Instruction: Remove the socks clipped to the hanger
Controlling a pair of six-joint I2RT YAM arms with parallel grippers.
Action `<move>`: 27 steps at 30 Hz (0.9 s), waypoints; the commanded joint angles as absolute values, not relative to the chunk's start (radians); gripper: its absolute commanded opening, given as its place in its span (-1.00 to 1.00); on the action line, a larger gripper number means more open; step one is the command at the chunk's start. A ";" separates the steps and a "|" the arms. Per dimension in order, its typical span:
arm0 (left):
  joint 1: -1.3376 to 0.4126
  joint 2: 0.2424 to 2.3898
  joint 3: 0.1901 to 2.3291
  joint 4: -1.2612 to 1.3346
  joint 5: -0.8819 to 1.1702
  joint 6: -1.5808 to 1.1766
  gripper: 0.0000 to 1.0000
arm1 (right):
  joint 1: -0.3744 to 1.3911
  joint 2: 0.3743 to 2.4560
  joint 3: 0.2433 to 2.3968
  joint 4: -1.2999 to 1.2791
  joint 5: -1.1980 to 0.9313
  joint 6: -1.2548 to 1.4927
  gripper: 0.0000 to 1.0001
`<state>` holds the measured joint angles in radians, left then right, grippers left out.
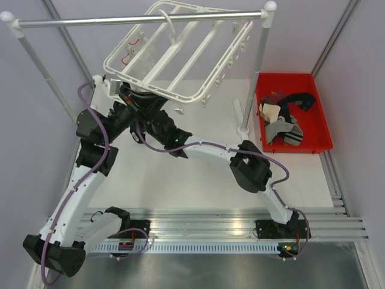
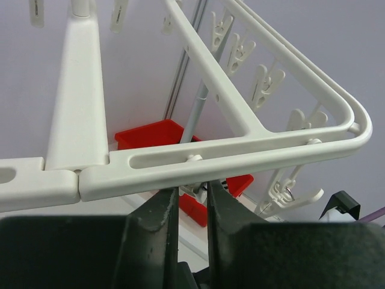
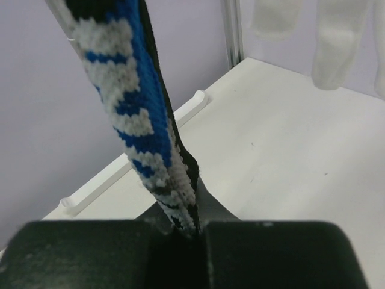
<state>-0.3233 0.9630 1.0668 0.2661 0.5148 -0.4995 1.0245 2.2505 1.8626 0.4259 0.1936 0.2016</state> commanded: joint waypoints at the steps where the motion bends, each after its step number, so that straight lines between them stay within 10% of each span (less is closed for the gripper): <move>1: -0.331 0.950 1.088 0.223 0.503 -0.446 -0.44 | 1.046 2.165 1.835 0.453 0.219 0.210 -0.99; 8: -0.331 0.894 1.057 0.215 0.517 -0.436 0.20 | 1.057 2.131 1.841 0.414 0.198 0.198 -0.98; 27: -0.333 0.810 1.144 -0.087 0.515 -0.362 0.56 | 1.058 2.135 1.878 0.345 0.196 0.192 -0.99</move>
